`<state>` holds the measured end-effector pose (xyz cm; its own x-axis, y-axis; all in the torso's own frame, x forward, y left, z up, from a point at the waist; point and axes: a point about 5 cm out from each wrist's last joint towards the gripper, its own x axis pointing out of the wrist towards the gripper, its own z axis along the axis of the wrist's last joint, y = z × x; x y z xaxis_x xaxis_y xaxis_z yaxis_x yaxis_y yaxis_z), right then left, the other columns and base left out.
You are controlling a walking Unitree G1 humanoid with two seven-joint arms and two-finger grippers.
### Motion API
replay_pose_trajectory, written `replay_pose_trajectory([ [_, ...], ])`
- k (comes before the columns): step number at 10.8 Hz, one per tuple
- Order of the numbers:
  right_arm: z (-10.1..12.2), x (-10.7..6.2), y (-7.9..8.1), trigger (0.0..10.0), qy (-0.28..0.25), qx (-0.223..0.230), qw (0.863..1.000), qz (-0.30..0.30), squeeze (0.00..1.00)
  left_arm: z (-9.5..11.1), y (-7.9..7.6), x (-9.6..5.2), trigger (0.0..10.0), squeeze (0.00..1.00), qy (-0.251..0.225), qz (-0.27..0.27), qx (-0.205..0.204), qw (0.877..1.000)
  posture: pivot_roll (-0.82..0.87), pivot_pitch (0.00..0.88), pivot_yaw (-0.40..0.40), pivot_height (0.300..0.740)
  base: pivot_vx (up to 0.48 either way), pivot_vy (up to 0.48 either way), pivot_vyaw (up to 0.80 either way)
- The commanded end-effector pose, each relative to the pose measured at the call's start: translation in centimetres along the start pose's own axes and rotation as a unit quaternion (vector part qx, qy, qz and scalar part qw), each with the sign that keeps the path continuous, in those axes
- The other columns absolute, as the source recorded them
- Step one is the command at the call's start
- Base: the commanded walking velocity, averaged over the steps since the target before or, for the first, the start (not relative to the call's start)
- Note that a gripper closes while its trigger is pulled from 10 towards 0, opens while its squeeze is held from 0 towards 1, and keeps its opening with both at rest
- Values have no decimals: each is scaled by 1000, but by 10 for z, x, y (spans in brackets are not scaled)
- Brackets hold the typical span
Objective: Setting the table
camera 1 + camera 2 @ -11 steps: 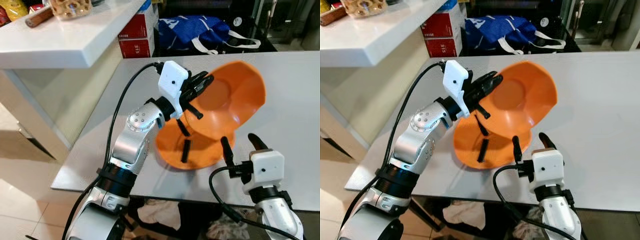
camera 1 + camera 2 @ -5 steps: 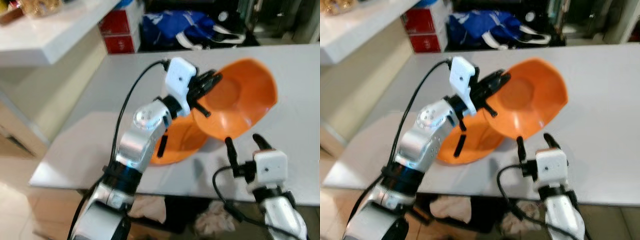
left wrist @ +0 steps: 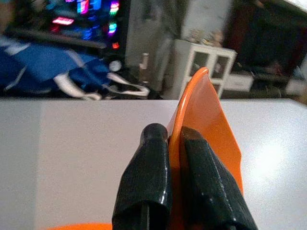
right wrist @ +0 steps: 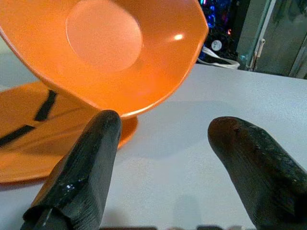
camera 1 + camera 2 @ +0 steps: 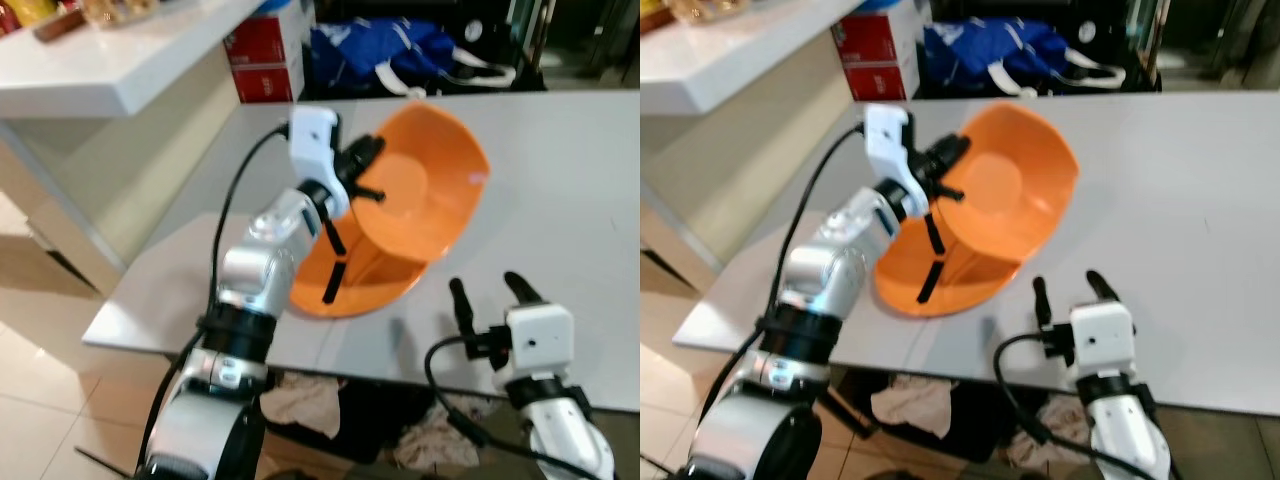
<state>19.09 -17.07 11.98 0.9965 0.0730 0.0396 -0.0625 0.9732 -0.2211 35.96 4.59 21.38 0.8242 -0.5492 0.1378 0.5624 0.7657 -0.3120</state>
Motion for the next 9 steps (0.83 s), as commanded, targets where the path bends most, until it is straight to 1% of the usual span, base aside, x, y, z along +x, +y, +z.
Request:
replay_pose_trajectory([
  [1,3,1,2,10000,-6,2,1000,5,0,3,11,-1,0,0,3,34,-31,999,-124,0,124,723,0,0,0],
  [2,2,1,2,10000,-5,2,1000,7,0,-2,17,-2,0,0,21,53,-77,995,-124,0,122,723,0,0,0],
  [3,2,0,2,10000,-4,1,1000,9,0,-8,23,-3,0,0,36,81,-128,988,-123,0,118,723,0,0,0],
  [4,2,0,2,10000,-3,0,1000,10,0,-11,26,-5,0,0,43,98,-146,984,-123,0,117,723,0,0,0],
  [5,1,0,1,10000,-2,-1,1000,12,0,-24,26,-10,0,0,67,121,-176,975,-122,0,114,723,0,0,0],
  [6,1,0,1,10000,-2,-2,1000,13,0,-35,26,-14,0,0,86,138,-193,968,-122,0,113,723,0,0,0],
  [7,1,1,1,10000,-2,-3,1000,14,0,-40,27,-17,0,0,96,149,-202,963,-122,0,109,723,0,0,0],
  [8,2,1,1,10000,-2,-3,1000,15,0,-42,27,-18,0,0,100,153,-205,962,-122,0,109,723,0,0,0],
  [9,1,0,2,10000,-1,-3,1000,20,0,-44,32,-21,0,0,109,179,-202,957,-118,0,101,723,0,0,0],
])
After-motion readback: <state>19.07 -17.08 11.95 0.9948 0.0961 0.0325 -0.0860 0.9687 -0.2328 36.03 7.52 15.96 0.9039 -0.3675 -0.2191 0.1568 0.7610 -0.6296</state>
